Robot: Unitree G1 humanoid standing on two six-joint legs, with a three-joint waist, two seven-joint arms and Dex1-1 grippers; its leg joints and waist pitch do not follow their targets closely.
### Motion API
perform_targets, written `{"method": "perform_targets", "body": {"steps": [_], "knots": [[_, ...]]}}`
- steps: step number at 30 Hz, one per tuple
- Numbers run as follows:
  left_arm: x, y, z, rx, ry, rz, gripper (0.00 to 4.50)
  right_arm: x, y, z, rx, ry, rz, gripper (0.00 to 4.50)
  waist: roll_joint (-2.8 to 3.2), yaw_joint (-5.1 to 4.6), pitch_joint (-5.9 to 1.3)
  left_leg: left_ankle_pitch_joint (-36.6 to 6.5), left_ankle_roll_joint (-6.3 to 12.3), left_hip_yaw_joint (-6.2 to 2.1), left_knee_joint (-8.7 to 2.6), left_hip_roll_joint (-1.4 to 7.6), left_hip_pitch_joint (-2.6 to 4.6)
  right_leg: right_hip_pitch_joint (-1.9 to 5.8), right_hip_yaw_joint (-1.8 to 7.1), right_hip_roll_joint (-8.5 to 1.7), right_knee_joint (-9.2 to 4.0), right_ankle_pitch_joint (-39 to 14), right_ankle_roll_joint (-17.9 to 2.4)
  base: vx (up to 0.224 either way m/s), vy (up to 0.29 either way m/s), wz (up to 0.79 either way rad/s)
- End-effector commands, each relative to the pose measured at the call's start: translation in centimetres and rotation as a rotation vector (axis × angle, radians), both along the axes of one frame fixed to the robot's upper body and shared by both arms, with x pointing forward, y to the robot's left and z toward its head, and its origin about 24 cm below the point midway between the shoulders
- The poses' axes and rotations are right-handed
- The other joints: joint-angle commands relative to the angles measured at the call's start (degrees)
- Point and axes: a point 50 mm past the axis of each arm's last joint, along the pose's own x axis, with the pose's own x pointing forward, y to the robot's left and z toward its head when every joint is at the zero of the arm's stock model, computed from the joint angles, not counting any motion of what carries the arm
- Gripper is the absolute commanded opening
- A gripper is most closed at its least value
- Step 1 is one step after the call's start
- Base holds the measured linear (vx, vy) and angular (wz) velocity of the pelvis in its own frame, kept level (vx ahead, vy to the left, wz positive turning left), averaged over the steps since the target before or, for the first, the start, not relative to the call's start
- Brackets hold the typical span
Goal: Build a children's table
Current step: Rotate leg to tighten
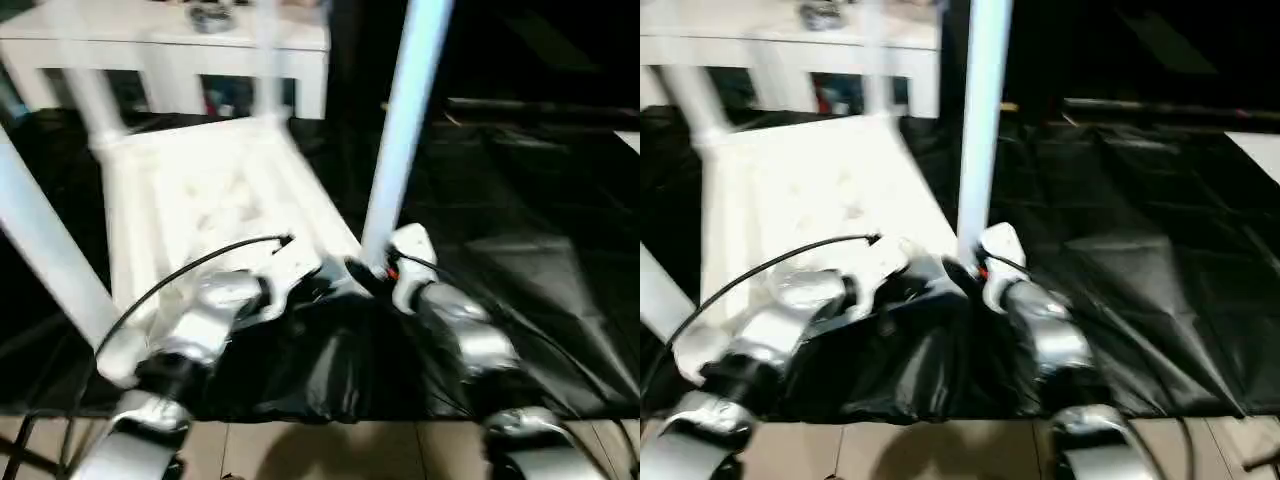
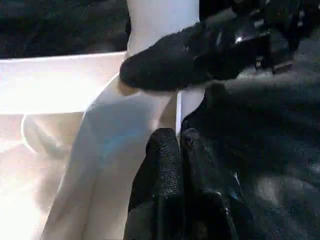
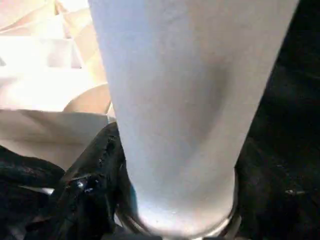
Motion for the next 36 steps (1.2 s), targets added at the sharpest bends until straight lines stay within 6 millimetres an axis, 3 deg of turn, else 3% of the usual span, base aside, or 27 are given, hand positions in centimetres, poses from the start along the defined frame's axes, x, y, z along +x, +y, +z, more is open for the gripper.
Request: {"method": "perform_targets", "body": {"steps": [1,3,6,11,12,14,16,19,23,25,30,31,36], "knots": [[-0.7,-4.2,0.4,-0.056,-0.005,-0.118,0.0,-0.9,5.2,0.5,0.07,0.002,0.186,3.28,0.36,0.09,-2.28,-22.16,-0.11,-0.77,-4.22,0.94,0.29,1.06,1.64,-3.06,-5.95,-28.47,-5.96,0.0,0.0,0.0],[-0.9,-3.5,0.4,-0.049,-0.007,-0.144,0.0,-1.1,4.5,0.6,0.073,-0.007,0.231,3.54,0.32,0.04,-2.38,-20.53,0.34,-0.57,-4.26,1.08,0.03,1.34,1.78,-2.87,-5.37,-23.1,-7.72,0.0,0.0,0.0],[-1.0,-2.9,0.5,-0.049,-0.007,-0.171,0.0,-1.1,3.7,0.6,0.027,-0.027,0.264,3.77,0.25,0.09,-2.51,-18.9,0.88,-0.39,-4.14,1.1,-0.12,1.65,1.83,-2.88,-4.98,-19.7,-9.08,0.0,0.0,0.0],[-1.1,-1.0,0.3,0.008,0.001,-0.201,0.0,-1.1,1.6,0.4,-0.016,-0.019,0.348,3.77,0.4,0.23,-2.76,-14.76,1.93,-0.15,-3.83,1.17,-0.34,2.22,1.82,-2.83,-4.16,-12.36,-11.44,0.0,0.0,0.0],[-1.1,-0.2,0.3,0.032,-0.004,-0.218,0.0,-1.1,0.8,0.6,-0.033,-0.027,0.376,3.77,0.55,0.35,-3.06,-12.41,2.59,-0.16,-3.58,1.29,-0.35,2.44,1.75,-2.79,-3.59,-7.31,-12.83,0.0,0.0,0.0],[-1.1,1.1,0.4,0.075,-0.014,-0.229,0.0,-0.9,-0.4,0.8,-0.053,-0.032,0.407,3.77,0.61,0.23,-3.25,-10.19,3.43,-0.14,-3.35,1.28,-0.46,2.75,1.64,-2.65,-2.91,-2.11,-14.32,0.029,0.005,0.0],[-1.0,2.1,0.7,0.093,-0.011,-0.224,0.0,-0.8,-1.2,1.0,-0.071,-0.035,0.421,3.77,0.77,0.24,-3.17,-9.39,4.0,-0.03,-3.25,1.3,-0.31,2.69,1.62,-2.66,-2.71,0.43,-15.54,0.0,0.0,0.0],[-1.3,3.3,0.9,0.107,0.008,-0.223,0.0,-0.6,-2.0,1.1,-0.091,-0.035,0.431,3.77,0.66,0.21,-3.06,-10.62,4.06,0.08,-3.29,1.39,-0.17,2.72,1.6,-2.75,-2.76,-1.37,-16.16,0.0,0.0,0.0],[-1.8,4.2,0.8,0.102,0.048,-0.219,0.0,-0.6,-2.1,1.2,-0.095,-0.039,0.45,3.77,0.73,0.32,-2.8,-13.27,2.62,0.14,-3.52,1.52,0.07,2.47,1.74,-2.79,-3.13,-6.23,-15.51,0.0,0.0,0.0],[-1.9,4.3,0.9,0.082,0.065,-0.219,0.44,-0.5,-2.1,1.3,-0.096,-0.041,0.452,3.81,0.7,0.28,-2.76,-13.68,1.95,0.12,-3.59,1.42,-0.01,2.45,1.78,-2.74,-3.23,-7.35,-14.99,0.0,0.0,0.0],[-1.8,4.9,0.9,0.088,0.056,-0.208,0.9,-0.5,-1.9,1.3,-0.093,-0.042,0.466,3.81,0.69,0.31,-3.01,-11.2,2.55,0.12,-3.36,1.34,-0.05,2.64,1.76,-2.7,-2.86,-3.98,-15.14,0.0,0.0,0.0],[-1.8,5.1,0.9,0.104,0.038,-0.213,0.9,-0.6,-1.9,1.2,-0.092,-0.042,0.473,3.81,0.46,0.25,-2.95,-10.93,2.76,0.16,-3.35,1.31,-0.13,2.64,1.73,-2.64,-2.84,-3.52,-15.3,0.0,0.0,0.0],[-1.3,5.4,0.6,0.059,0.029,-0.199,0.9,-0.7,-1.7,1.2,-0.093,-0.043,0.497,3.81,0.5,0.47,-2.84,-12.69,2.36,0.25,-3.37,1.26,-0.01,2.48,1.76,-2.65,-3.06,-6.8,-14.7,0.0,0.0,0.0]]}}
